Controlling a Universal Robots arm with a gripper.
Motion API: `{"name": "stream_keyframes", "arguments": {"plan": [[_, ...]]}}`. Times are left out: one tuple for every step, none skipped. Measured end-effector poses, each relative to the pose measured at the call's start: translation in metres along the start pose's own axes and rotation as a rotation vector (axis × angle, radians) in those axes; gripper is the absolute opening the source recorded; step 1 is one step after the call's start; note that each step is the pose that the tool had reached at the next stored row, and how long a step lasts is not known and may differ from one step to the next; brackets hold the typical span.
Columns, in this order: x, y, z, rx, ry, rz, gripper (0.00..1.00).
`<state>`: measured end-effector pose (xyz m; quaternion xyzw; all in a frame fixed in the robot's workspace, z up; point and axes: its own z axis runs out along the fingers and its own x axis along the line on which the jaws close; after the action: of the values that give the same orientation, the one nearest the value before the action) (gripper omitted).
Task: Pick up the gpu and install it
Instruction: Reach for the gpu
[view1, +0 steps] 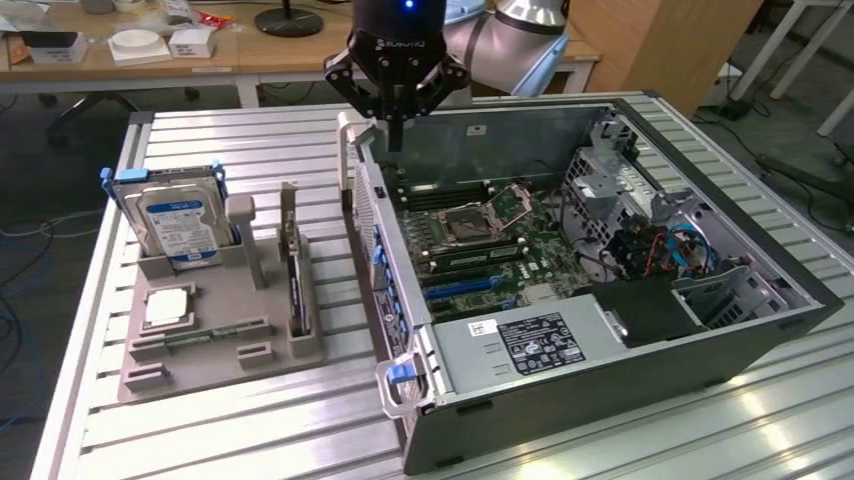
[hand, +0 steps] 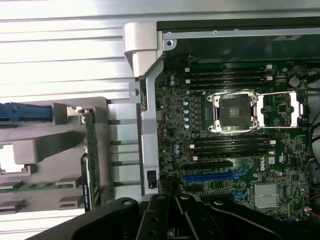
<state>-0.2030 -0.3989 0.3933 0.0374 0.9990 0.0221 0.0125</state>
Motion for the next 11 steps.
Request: {"name": "stream_keyframes", "arguments": {"plan": [[0.001, -0.0001, 0.0, 0.0, 0.0, 0.0, 0.1], [0.0021, -0.0002, 0.0, -0.0001, 0.0, 0.0, 0.1], [0.003, -0.0002, 0.0, -0.0001, -0.0001, 0.0, 0.1], [0.004, -0.0003, -0.0001, 0.0, 0.0, 0.0, 0.1], [0.0049, -0.0004, -0.0001, -0.0001, 0.0, 0.0, 0.1], [0.0058, -0.0004, -0.0002, 0.0, 0.0, 0.0, 0.1], [0.0067, -0.0005, -0.0002, 0.0, 0.0, 0.0, 0.1], [0.0076, -0.0006, -0.0002, 0.0, 0.0, 0.0, 0.1], [0.0085, -0.0006, -0.0002, 0.0, 0.0, 0.0, 0.1], [0.0094, -0.0007, -0.0002, 0.0, 0.0, 0.0, 0.1], [0.0103, -0.0007, -0.0003, 0.0, 0.0, 0.0, 0.1]]}}
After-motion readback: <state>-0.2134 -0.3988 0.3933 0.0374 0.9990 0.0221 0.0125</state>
